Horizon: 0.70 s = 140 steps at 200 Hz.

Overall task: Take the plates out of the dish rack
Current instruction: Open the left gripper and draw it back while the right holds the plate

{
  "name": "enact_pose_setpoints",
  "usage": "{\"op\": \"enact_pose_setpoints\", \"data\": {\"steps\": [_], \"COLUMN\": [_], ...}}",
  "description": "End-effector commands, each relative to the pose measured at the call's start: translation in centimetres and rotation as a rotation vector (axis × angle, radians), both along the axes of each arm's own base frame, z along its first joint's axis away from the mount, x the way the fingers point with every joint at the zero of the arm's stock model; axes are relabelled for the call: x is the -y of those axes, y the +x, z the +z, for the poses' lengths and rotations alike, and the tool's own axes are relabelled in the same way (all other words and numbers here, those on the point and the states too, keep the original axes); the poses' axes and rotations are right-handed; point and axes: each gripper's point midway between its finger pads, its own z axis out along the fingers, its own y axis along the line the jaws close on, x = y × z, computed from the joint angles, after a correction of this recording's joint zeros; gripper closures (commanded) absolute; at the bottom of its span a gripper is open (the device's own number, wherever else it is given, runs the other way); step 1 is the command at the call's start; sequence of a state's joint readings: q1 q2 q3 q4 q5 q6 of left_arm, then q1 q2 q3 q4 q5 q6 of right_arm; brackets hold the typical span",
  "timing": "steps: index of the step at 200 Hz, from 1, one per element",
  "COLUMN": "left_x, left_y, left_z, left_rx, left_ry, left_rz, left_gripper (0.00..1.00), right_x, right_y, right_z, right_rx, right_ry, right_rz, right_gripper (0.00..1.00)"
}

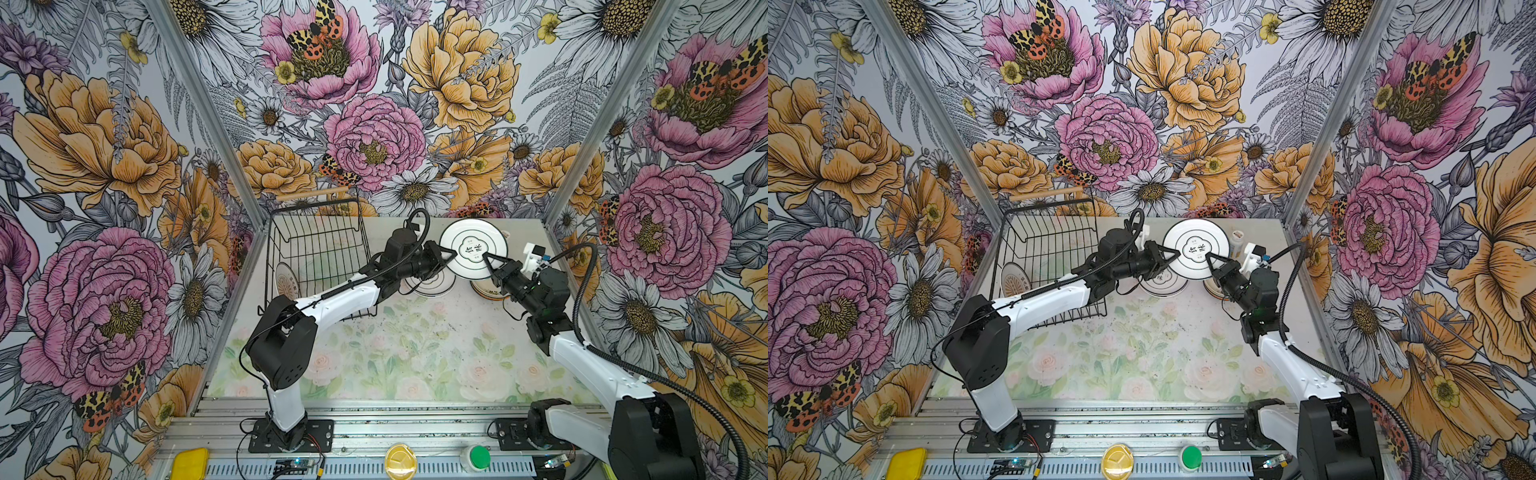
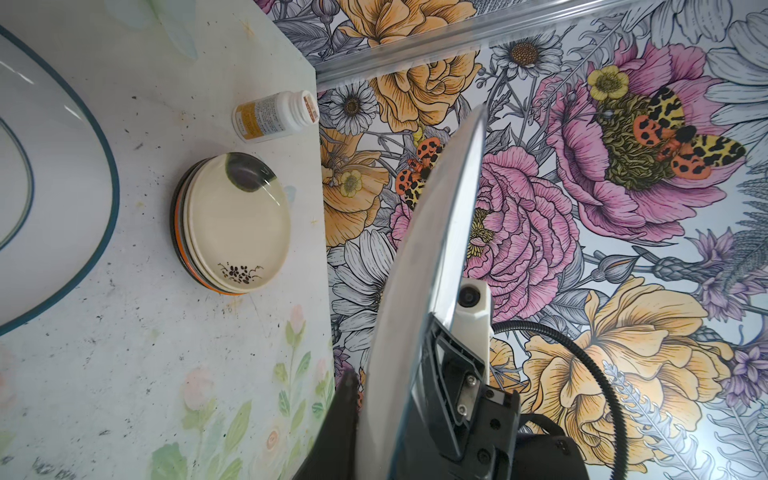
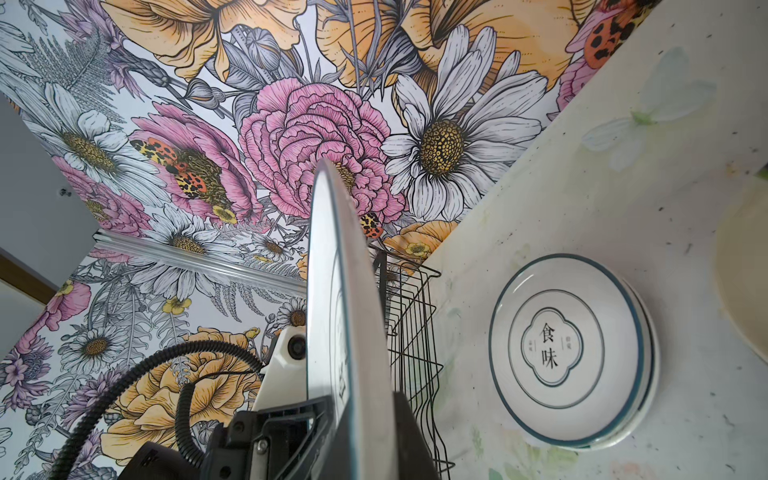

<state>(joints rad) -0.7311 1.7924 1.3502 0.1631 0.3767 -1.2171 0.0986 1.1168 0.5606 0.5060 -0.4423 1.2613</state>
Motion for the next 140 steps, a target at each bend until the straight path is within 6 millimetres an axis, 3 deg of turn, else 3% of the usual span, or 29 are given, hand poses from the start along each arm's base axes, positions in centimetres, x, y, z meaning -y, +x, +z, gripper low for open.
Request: {"op": "enact_pose_setpoints", "data": {"steps": [1,14,43,87,114,140], "left_x": [0.6,0.3,-0.6,-3.5,-8.7,-16.8], "left_y": [-0.2,-0.5,-1.1,-2.5,-3.0,-3.2], "left_z": [2.8,2.4,3.5,3.4,3.0,2.9], "left_rx": [0.031,0.02,0.061,0.102,0.148,0.161], "left_ry": [-0.055,-0.004,0.045,0.179,0.385,0.592], "left_rz": [-0.028,-0.029,-0.035,-0.032,0.026,0.173], "left_gripper": [0.64,0.54,0.46,0.42,0.39,0.34], "right_x": [-0.1,0.0,0.7,0.4,1.1,2.8], "right_y": [-0.3,-0.2,0.7,2.2,3.6,4.0], "right_z": [1.9,2.2,4.4,10.6,12.0,12.2], "right_rx": [0.089,0.093,0.149,0.374,0.414,0.408], "right_ry": [-0.055,-0.081,-0.212,-0.561,-0.815,-0.937], "right_rz": [0.009,0.005,-0.017,0.015,0.014,-0.067], "right_gripper": [1.0,1.0,1.0,1.0,1.0,1.0]}}
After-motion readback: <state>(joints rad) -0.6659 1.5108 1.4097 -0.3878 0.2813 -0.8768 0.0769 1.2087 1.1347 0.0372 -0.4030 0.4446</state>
